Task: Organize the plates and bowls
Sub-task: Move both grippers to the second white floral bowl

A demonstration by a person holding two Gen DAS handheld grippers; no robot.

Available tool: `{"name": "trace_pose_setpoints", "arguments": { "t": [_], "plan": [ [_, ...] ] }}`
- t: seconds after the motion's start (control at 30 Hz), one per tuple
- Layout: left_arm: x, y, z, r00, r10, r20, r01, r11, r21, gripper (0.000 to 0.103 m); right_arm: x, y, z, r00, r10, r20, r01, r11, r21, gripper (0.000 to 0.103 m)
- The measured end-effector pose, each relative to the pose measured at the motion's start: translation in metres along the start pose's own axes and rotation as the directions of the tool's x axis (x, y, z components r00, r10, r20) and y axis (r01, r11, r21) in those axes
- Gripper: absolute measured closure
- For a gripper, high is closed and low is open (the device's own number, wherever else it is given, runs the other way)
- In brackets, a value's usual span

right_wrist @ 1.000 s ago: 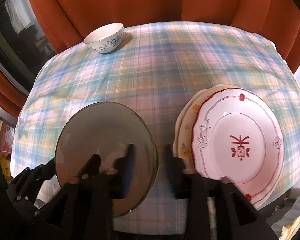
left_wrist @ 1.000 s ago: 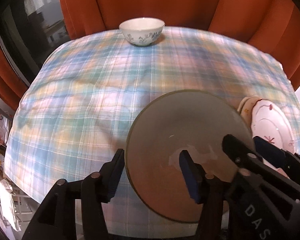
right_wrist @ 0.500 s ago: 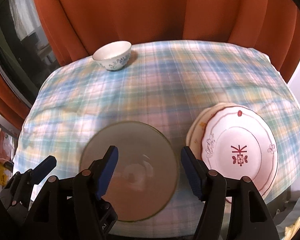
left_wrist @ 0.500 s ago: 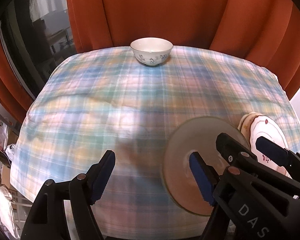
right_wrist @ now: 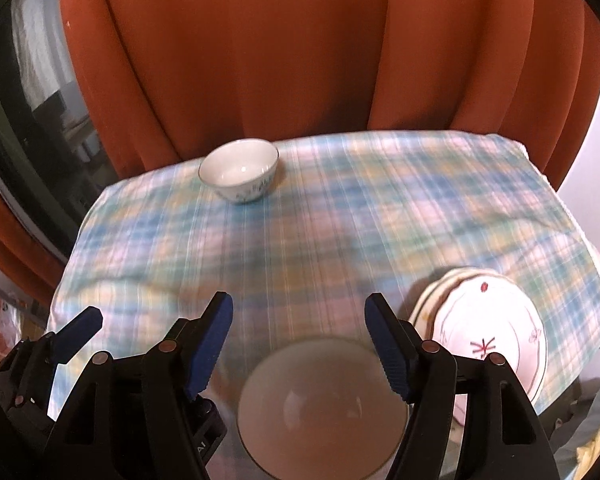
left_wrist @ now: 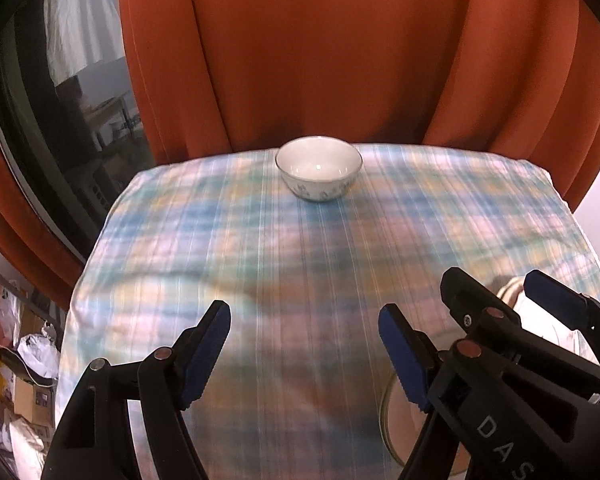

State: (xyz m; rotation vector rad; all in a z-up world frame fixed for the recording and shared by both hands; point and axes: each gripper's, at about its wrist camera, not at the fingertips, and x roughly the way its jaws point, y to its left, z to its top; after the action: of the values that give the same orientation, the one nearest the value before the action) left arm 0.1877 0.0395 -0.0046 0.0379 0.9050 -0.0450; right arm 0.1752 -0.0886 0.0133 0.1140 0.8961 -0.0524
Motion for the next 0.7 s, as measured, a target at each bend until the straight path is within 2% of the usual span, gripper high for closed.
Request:
{"name": "trace_pose_setpoints", "arguments": {
  "t": [0.23, 0.7],
  "plan": [
    [0.014, 0.004, 0.036, 0.999, 0.025, 0.025, -0.025, 1.000, 0.004, 0.025, 0.013, 0.007, 0.034, 1.000, 0.009, 0.019, -0.009, 1.000, -0.009, 0.031],
    [0.059, 0.012, 0.110, 0.993, 0.117, 0.017, -0.115, 0.989, -0.088, 0.025, 0.071, 0.017, 0.120, 0.994, 0.108, 0.021, -0.107, 0.993, -0.056, 0.031]
  ]
}}
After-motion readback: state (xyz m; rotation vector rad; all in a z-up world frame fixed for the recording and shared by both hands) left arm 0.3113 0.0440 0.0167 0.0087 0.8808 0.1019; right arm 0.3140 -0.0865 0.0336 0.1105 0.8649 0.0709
